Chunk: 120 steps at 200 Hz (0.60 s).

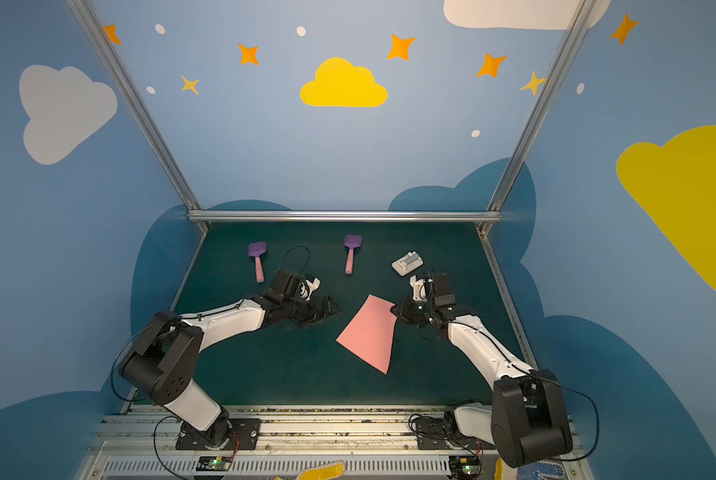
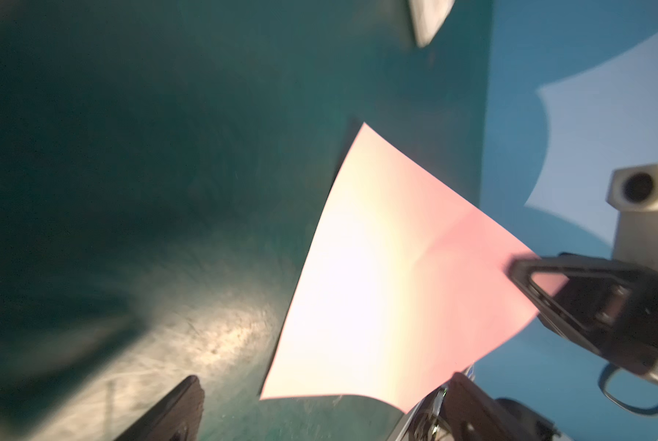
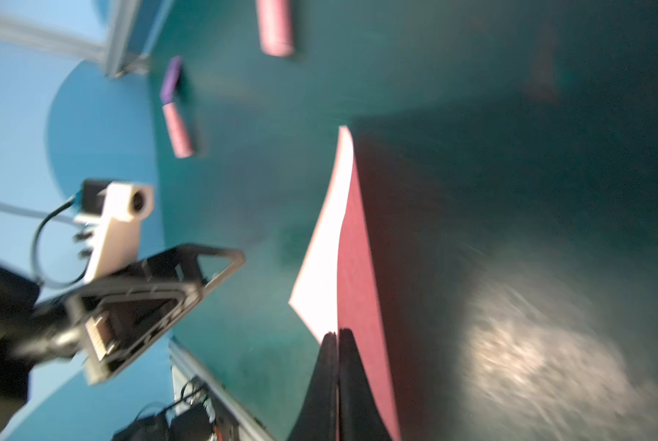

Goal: Fold a paper plane with a square sheet of paper (fold left side to right side)
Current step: 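Pinch opposite corners of the pink sheet with both grippers and lift, then raise the pink sheet with both grippers and swing it farther from the robot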

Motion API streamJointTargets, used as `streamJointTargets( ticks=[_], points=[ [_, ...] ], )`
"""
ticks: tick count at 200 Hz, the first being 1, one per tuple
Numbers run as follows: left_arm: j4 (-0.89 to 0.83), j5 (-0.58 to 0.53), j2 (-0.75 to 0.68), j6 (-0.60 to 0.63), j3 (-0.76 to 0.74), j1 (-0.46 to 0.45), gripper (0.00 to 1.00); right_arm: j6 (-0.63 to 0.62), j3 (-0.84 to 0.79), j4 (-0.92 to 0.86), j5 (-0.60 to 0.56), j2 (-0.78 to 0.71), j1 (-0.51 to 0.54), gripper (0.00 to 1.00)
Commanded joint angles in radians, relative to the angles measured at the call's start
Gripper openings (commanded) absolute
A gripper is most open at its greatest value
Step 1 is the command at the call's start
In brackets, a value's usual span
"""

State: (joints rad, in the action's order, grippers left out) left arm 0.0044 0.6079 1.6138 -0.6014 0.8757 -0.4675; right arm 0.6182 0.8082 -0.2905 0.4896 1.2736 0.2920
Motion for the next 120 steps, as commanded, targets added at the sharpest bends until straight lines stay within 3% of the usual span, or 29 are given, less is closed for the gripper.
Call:
streamJointTargets(
  ticks=[1,65,91,120],
  points=[
    [0.033,-0.015,-0.035,0.041,0.003,0.022,1.0,-0.123,0.124,-0.165,0.087,0.02,0.016,0.0],
    [0.305,0.023,-0.074,0.063,-0.063,0.061,1.0,-0.189,0.523,-0.385,0.208,0.085,0.07,0.0],
    [0.433,0.086,-0.07,0.09,-0.075,0.064,1.0,-0.164,0.631,-0.401,0.247,0.099,0.103,0.0],
    [0.588,0.072,-0.12,0.102,-0.132,0.07,1.0,-0.138,0.73,-0.412,0.277,0.117,0.141,0.0]
  ],
)
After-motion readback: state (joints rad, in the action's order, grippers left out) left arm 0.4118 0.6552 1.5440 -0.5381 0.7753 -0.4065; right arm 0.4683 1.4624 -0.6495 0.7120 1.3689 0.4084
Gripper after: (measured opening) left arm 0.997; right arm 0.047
